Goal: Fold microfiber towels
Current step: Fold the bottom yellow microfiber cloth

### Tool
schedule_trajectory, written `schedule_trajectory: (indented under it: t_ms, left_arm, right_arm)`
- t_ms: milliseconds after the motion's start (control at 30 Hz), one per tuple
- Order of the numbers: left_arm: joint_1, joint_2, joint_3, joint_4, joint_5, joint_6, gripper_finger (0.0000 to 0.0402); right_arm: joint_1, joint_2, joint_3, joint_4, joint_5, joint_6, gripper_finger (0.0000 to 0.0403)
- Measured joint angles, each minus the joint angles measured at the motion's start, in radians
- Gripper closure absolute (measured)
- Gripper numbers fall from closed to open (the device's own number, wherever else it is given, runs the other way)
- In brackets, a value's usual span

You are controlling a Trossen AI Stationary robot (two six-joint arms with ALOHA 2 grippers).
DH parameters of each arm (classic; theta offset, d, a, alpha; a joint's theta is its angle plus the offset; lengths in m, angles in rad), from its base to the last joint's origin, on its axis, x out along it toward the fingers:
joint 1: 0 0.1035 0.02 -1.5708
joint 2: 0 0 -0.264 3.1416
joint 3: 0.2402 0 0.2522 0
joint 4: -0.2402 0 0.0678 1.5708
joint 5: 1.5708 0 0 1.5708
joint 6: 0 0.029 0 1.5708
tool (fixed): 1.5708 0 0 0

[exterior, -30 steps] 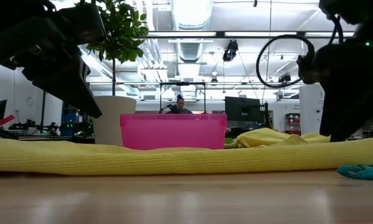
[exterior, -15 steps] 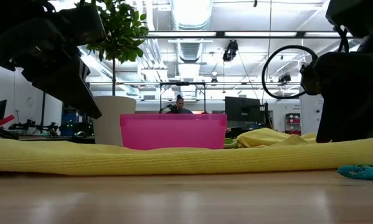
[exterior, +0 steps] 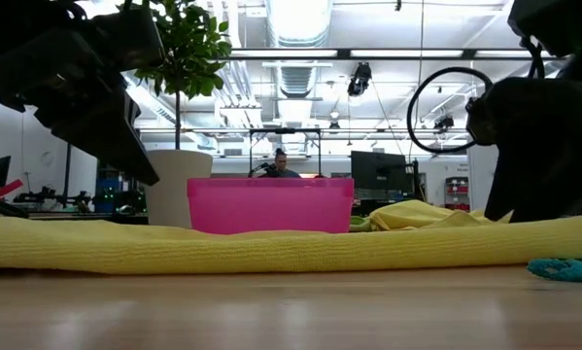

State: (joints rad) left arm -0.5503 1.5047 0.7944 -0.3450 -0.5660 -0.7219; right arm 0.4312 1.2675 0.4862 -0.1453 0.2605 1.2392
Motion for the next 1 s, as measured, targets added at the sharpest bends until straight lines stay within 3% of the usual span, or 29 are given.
schedule_trajectory:
  t_ms: [233, 533, 767, 1000]
  left_arm:
    - [0.000, 0.000, -0.001, -0.002, -0.016, 0.000, 0.0402]
    - [0.000, 0.000, -0.002, 0.006, -0.015, -0.005, 0.0402]
    - [0.000, 0.000, -0.002, -0.015, 0.086, -0.157, 0.0402]
    - [0.000, -0.002, -0.002, -0.013, 0.212, -0.162, 0.0402]
  right_arm:
    - [-0.003, 0.026, 0.000, 0.024, 0.004, -0.003, 0.0128]
    - [-0.003, 0.131, 0.001, 0.230, 0.008, -0.063, 0.0164]
    - [-0.006, 0.118, -0.001, 0.223, -0.007, -0.062, 0.0249]
    - [-0.008, 0.087, -0.001, 0.225, -0.005, -0.102, 0.0364]
